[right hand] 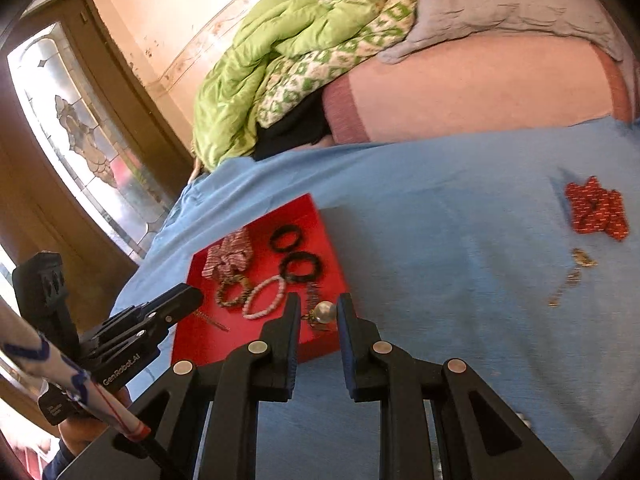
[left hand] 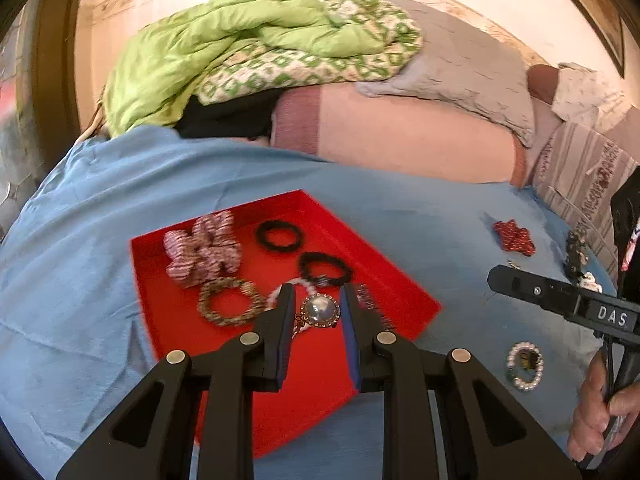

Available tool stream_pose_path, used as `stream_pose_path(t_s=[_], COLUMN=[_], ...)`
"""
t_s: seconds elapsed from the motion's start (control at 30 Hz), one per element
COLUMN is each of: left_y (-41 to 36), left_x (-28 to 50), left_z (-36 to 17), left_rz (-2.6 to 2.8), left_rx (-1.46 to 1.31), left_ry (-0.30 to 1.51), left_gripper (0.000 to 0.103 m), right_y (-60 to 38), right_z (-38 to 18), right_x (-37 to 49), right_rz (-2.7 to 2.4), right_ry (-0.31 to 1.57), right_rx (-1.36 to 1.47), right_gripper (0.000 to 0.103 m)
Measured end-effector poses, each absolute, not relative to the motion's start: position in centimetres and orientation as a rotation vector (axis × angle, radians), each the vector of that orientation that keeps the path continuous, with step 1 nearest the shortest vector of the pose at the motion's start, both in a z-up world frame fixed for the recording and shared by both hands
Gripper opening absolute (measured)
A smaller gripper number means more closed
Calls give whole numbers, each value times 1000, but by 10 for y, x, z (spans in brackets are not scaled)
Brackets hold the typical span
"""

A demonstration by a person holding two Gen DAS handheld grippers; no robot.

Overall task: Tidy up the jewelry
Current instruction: 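Carry the pendant and earring into the red tray and open both grippers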

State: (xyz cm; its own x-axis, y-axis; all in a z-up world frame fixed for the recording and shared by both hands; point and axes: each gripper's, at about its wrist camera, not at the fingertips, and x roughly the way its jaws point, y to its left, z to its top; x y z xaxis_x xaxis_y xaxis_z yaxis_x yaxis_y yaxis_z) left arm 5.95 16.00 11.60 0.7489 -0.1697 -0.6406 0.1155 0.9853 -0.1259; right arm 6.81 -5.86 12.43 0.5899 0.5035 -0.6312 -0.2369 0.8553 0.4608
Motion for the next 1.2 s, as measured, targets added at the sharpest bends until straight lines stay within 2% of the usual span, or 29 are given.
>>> stream_pose_path(t_s=[0.57,1.2], left_y=[219,211], left_x=[69,96], left_z=[88,57], left_rz=[-60,-35], left_rx=[-168,-157], left_ry=[814,908], left_gripper=[22,22], right_y=[29,41], right_z=[85,59], right_x=[88,117], right_rz=[536,469], right_ry=[939,1002], right_rx=[338,299], right_gripper=[20,20])
